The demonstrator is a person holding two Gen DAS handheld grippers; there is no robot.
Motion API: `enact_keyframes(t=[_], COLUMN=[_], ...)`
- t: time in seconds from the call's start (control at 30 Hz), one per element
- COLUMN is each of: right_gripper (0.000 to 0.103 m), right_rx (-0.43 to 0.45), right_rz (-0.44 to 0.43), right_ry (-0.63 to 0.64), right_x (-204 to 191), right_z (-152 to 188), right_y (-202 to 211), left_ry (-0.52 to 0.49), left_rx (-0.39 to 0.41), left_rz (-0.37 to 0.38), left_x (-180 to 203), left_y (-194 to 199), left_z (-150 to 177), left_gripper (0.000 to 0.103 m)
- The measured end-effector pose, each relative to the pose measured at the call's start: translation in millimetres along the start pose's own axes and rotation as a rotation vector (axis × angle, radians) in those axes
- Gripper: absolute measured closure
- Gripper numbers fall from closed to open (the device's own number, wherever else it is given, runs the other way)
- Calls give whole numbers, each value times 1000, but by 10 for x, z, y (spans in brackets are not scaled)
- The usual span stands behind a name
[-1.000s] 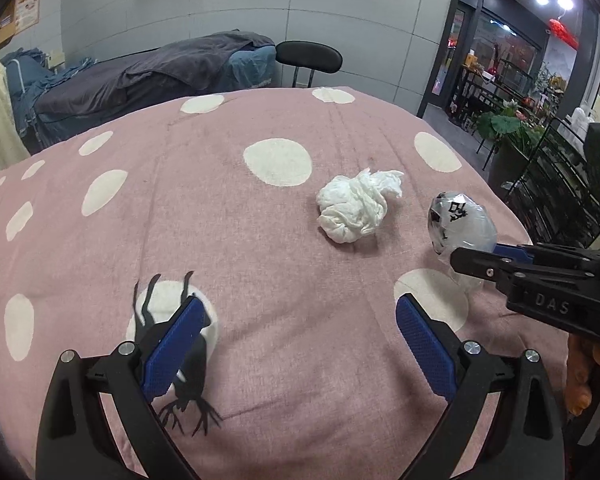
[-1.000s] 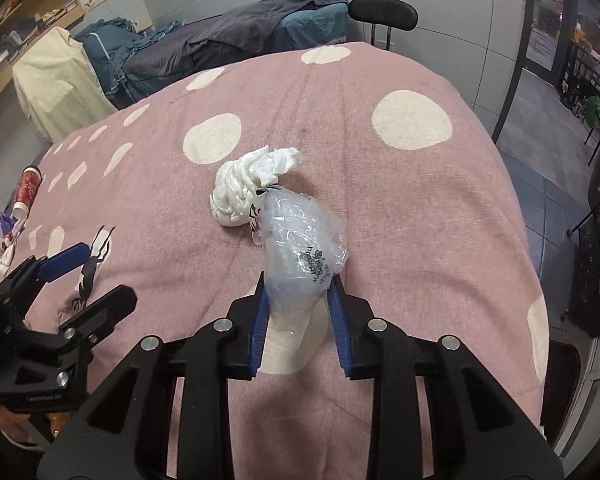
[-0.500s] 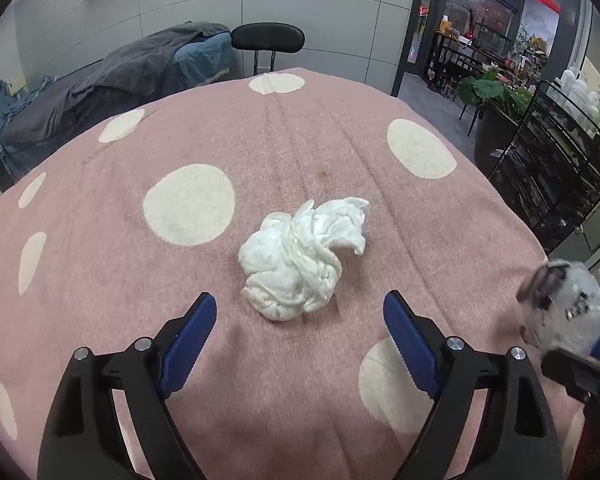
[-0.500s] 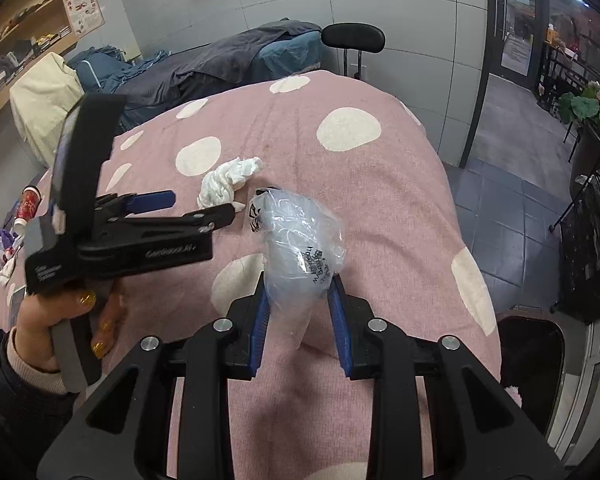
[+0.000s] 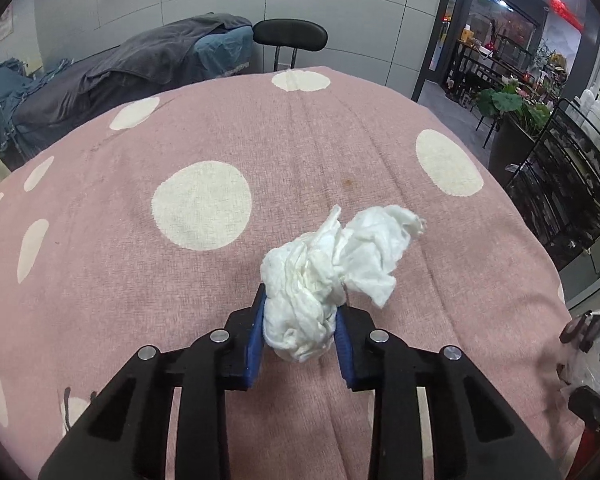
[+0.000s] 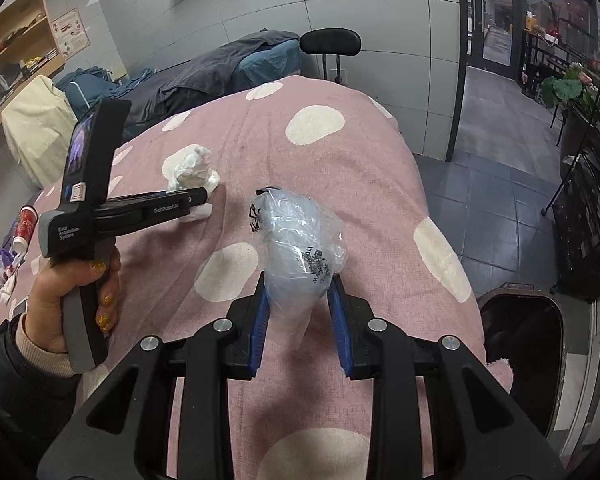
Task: Collect trash
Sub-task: 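Carry the bag to the bin with the right tool while the left tool carries the tissue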
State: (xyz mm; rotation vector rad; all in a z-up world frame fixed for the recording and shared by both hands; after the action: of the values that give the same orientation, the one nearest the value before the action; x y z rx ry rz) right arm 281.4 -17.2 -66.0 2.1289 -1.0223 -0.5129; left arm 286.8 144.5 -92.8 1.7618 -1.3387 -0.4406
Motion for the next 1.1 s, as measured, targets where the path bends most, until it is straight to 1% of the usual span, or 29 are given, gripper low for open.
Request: enact_keyframes(t=[0.17, 0.3, 0.47, 0.6, 0.8, 0.97, 1.1], right_gripper=[74, 74, 74, 74, 74, 74, 74], right_rx=[10, 15, 31, 41, 66, 73, 57], right_rz=[6, 6, 15, 28, 57, 99, 139], right_ry=[-21, -45, -74, -105, -156, -208, -252], right_x=[46, 102, 189, 300, 491, 737, 959], right_z=[54, 148, 258, 372, 533, 717, 896], right_y=[40, 94, 208, 305, 463, 602, 647], left_ry=[-18, -7, -20, -25, -58, -88, -123], left_rx=[37, 42, 64, 72, 95, 88, 70], left_rz=[25, 58, 91, 136, 180, 226, 269], left_x=[57, 82, 198, 359, 609, 856, 1098], left_y=[230, 371, 558, 710, 897, 964, 985], left_z=[93, 204, 341, 482, 627, 767, 882], left_gripper=[73, 73, 73, 73, 73, 73, 73])
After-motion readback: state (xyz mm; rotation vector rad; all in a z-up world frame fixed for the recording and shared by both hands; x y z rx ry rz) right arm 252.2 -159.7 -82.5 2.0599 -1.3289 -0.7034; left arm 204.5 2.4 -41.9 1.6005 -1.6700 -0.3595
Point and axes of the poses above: each gripper's, at about its wrist camera, not at the fingertips, and y roughly against the way its jaws point, x to its right, z to its underside, the point moved 7 cm from there along -y, roughly the way its jaws point, and after that the axes turned 14 degrees about y, right-handed, at the moved point
